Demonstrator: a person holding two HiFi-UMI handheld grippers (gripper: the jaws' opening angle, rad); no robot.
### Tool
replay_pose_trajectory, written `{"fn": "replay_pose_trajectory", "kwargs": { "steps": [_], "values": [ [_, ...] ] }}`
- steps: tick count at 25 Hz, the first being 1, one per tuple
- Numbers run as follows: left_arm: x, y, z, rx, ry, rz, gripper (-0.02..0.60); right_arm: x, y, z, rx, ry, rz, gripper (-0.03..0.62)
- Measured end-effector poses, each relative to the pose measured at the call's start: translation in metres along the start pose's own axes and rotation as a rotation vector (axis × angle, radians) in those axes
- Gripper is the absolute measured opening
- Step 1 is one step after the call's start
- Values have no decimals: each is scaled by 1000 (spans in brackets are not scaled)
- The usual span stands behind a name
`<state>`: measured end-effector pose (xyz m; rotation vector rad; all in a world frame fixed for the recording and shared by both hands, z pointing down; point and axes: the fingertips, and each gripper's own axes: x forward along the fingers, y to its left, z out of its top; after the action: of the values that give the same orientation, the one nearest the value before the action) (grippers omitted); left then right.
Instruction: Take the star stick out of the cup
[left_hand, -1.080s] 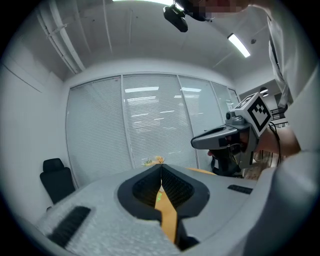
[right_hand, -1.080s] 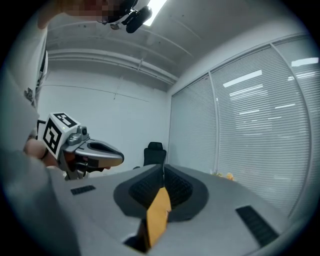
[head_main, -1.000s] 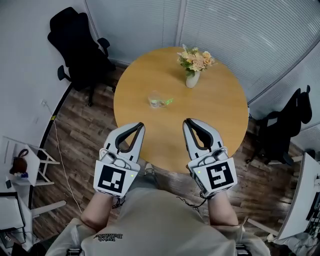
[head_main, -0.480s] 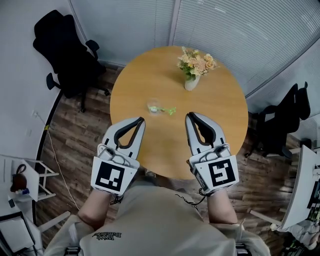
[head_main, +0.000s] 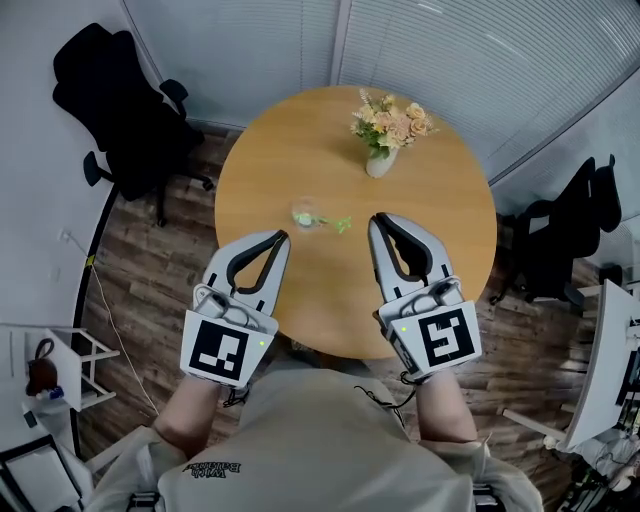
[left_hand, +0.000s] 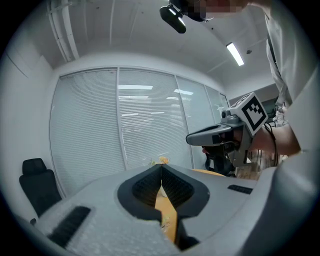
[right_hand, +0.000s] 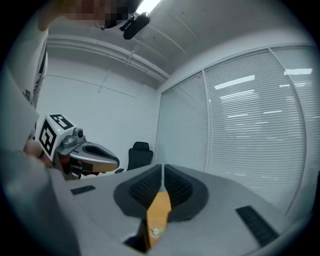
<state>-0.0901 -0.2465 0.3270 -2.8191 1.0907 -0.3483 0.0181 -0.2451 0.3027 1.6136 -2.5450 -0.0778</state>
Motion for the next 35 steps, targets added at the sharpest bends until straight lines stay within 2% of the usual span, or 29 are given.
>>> {"fn": "replay_pose_trajectory", "kwargs": {
  "steps": [5,14,24,29,30,32,35],
  "values": [
    [10,-3,9,27,-11,17,23,2,-13,-2,-9,15,11,38],
    [13,-1,14,7,3,72,23,12,-21,-14,5,44,57,38],
    [30,1,-1,-19,29,79,23,29,-40,-37,109,85,41,40],
    [48,5,-13,7,37,85,23,46,-47,-59,166,135,35,41],
    [51,5,-16,6,41,80,23,49,-47,-65,175,149,38,52],
    [59,8,-24,14,45,66,23,57,-47,-78,189,181,47,129],
    [69,13,-36,-19,50,53,23,69,-49,-100,206,231,50,133]
  ]
}}
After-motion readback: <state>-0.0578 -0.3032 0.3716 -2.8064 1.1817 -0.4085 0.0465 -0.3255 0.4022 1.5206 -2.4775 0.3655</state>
